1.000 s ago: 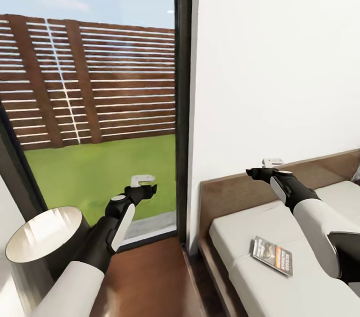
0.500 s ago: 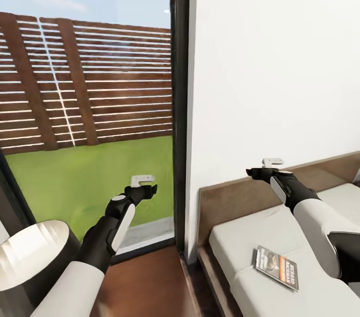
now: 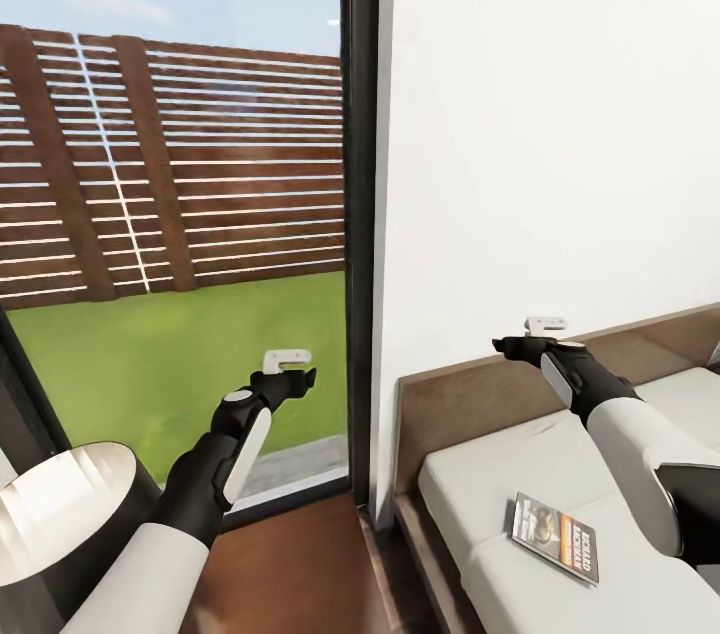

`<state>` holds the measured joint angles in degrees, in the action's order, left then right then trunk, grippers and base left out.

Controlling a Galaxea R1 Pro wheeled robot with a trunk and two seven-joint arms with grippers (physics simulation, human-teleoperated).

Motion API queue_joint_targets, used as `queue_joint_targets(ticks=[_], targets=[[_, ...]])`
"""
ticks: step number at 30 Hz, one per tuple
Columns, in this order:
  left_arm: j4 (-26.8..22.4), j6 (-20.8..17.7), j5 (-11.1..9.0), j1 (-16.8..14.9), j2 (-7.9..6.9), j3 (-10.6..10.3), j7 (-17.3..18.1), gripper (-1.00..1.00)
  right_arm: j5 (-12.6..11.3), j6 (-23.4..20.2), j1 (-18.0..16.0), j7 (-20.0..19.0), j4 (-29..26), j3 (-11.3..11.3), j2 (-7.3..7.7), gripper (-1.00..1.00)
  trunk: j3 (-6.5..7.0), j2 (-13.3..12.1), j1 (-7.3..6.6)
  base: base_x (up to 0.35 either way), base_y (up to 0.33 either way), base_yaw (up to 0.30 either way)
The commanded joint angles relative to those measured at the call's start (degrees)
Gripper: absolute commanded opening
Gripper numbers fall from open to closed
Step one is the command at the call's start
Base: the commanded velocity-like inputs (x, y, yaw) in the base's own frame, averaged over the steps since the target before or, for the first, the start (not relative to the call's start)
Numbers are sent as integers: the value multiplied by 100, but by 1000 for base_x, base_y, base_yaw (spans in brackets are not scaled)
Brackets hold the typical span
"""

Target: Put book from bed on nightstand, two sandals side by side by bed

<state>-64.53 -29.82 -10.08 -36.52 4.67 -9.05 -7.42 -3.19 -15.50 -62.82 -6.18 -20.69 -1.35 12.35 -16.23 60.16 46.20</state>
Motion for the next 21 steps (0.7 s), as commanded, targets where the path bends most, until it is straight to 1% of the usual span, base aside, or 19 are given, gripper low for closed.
queue_joint_targets(ticks=[1, 6, 8, 10, 12, 15, 17, 21], targets=[[-7, -24, -62, -4, -1, -10, -50, 100, -32, -35, -3, -6, -11, -12, 1, 100, -8, 5, 1, 0, 0, 0], [-7, -24, -63, -4, 0, -4, -50, 100, -35, -61, -3, 17, -9, -6, -4, 100, -8, 5, 1, 0, 0, 0], [-7, -24, -64, -4, 4, -2, -49, 100, -39, -146, -7, 48, 2, -10, -4, 100, -8, 5, 1, 0, 0, 0], [-7, -24, -64, -4, 6, -6, -51, 100, -40, -342, -9, 64, -1, -11, -1, 100, -44, 86, 44, 0, 0, 0], [-11, -24, -64, -4, 7, -11, -55, 100, -37, -614, -10, 76, -43, -7, 2, 100, -44, 86, 44, 0, 0, 0], [-35, -24, -64, -4, 7, -17, -55, 100, -34, -742, -11, 72, -178, -4, 3, 100, -44, 86, 44, 0, 0, 0], [-85, -24, -64, 0, 4, -19, -52, 100, -33, -804, -6, 68, -390, -8, 4, 100, -44, 86, 44, 0, 0, 0], [-126, -24, -64, 4, 6, -18, -46, 100, -39, -887, -3, 74, -608, -6, 40, 100, 28, -75, -43, 0, 0, 0]])
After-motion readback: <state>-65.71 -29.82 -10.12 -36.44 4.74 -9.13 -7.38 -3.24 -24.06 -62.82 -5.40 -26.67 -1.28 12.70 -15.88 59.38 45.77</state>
